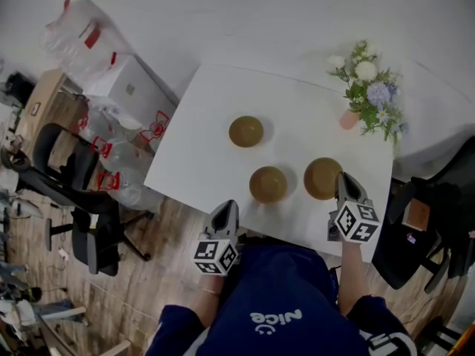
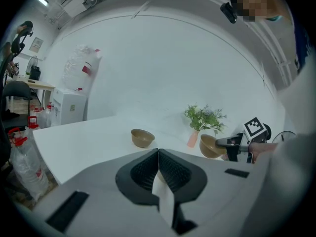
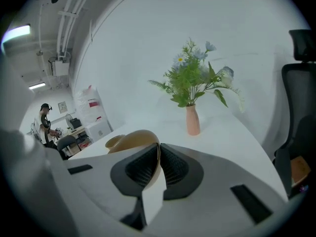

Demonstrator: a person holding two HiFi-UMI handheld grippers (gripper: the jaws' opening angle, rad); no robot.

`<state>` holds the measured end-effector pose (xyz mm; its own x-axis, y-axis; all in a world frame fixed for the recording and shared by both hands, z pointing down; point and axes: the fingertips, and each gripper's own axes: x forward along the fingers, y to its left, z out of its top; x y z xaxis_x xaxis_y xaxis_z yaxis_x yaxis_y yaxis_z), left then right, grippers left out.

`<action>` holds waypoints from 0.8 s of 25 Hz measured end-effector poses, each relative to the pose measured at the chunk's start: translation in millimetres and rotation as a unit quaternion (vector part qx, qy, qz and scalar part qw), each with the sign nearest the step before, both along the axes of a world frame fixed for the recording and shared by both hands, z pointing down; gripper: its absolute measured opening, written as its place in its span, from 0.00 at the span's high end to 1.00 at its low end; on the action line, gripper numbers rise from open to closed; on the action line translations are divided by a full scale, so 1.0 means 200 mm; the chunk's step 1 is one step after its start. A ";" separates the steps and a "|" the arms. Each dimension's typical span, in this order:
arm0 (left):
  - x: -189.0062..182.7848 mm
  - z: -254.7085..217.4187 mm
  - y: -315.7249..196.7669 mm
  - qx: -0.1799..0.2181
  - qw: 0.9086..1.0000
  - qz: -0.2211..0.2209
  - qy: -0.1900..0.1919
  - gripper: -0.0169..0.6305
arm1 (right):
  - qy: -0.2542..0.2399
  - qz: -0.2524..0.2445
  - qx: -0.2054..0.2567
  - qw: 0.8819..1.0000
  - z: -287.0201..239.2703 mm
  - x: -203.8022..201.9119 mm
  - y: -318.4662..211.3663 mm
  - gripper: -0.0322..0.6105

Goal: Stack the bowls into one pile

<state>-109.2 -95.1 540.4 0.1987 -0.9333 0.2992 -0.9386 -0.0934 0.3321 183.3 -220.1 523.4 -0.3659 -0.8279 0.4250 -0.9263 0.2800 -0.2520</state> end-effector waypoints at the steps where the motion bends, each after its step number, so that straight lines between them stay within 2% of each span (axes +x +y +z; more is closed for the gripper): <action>1: 0.00 0.00 0.00 0.000 1.000 0.000 0.000 0.94 | -0.001 -0.007 0.004 1.000 -0.01 -0.03 0.00 0.89; 12: -0.02 -0.04 0.00 0.009 1.000 -0.007 -0.005 0.95 | 0.011 -0.132 -0.005 0.991 -0.03 -0.49 0.01 0.89; 20: -0.09 -0.04 0.08 0.005 0.999 -0.036 -0.006 0.94 | 0.017 -0.187 -0.028 0.982 0.05 -0.71 0.03 0.89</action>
